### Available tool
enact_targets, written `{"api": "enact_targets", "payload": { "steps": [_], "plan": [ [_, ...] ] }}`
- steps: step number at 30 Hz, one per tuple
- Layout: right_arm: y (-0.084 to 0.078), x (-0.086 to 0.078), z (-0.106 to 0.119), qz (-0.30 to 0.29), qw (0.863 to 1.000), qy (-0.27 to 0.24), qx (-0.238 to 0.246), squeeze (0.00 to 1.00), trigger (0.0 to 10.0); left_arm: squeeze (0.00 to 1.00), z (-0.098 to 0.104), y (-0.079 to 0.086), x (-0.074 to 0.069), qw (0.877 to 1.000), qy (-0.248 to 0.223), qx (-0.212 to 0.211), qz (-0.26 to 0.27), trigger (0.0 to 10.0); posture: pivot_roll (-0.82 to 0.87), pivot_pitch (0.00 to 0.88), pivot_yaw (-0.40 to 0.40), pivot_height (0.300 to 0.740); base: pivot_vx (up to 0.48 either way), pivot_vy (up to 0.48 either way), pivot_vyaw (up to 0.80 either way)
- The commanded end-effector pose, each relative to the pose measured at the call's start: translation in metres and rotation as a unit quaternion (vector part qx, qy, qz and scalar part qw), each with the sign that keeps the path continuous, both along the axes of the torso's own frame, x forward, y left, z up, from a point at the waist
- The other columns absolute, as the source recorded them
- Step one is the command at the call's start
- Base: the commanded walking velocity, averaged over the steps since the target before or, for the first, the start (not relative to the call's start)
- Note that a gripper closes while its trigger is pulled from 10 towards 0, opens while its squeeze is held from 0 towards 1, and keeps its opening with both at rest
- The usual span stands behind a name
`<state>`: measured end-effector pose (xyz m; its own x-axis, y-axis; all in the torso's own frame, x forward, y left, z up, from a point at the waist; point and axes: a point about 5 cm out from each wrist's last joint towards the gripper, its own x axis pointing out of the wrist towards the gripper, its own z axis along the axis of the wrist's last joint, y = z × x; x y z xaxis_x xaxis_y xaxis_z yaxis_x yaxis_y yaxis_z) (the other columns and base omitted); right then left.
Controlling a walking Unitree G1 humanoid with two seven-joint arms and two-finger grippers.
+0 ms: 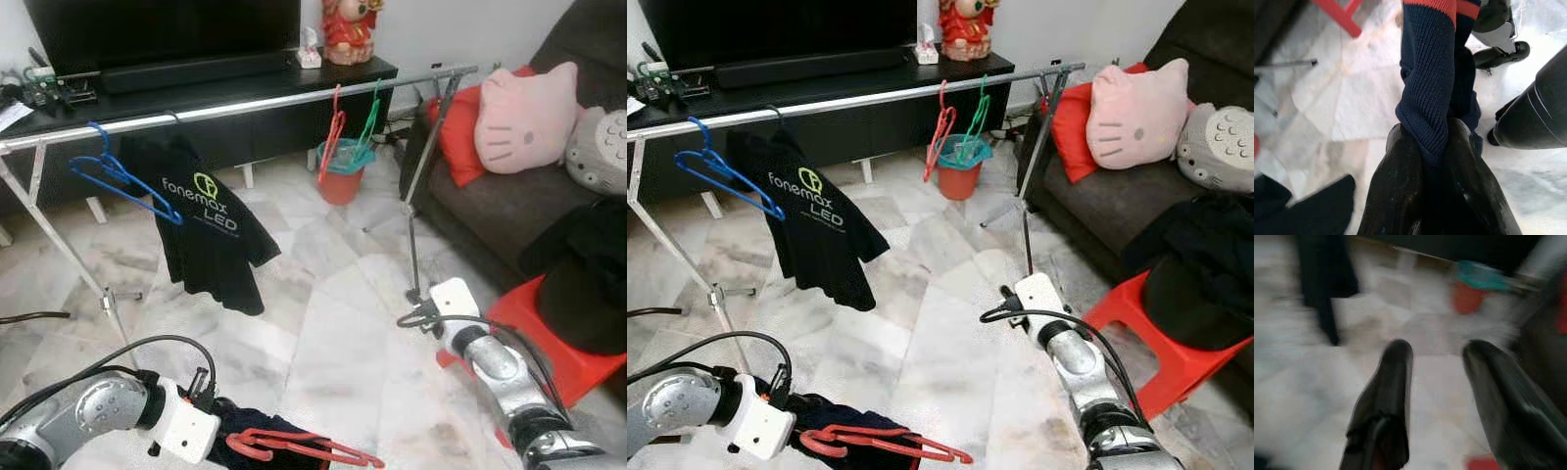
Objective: Hang hanger
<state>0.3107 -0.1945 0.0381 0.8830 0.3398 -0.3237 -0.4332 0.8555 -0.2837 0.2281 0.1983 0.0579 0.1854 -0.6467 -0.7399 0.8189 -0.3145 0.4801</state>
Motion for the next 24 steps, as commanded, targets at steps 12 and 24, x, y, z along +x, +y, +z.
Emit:
{"api": "enact_targets", "payload": {
  "steps": [12, 24],
  "plan": [
    [0.023, -0.033, -0.014, 0.253, 0.961, 0.102, 0.043, 0.00, 10.0, 0.00, 0.013, -0.017, 0.014, 0.995, 0.014, -0.063, 0.079, 10.0, 0.02, 0.000, -0.058, 0.740, 0.000, 0.000, 0.00],
    [0.005, -0.033, 0.019, 0.369, 0.909, 0.140, 0.133, 1.00, 10.0, 0.00, 0.007, -0.020, 0.012, 0.995, 0.054, -0.026, 0.085, 10.0, 0.02, 0.000, -0.063, 0.740, 0.000, 0.000, 0.00]
  ]
}}
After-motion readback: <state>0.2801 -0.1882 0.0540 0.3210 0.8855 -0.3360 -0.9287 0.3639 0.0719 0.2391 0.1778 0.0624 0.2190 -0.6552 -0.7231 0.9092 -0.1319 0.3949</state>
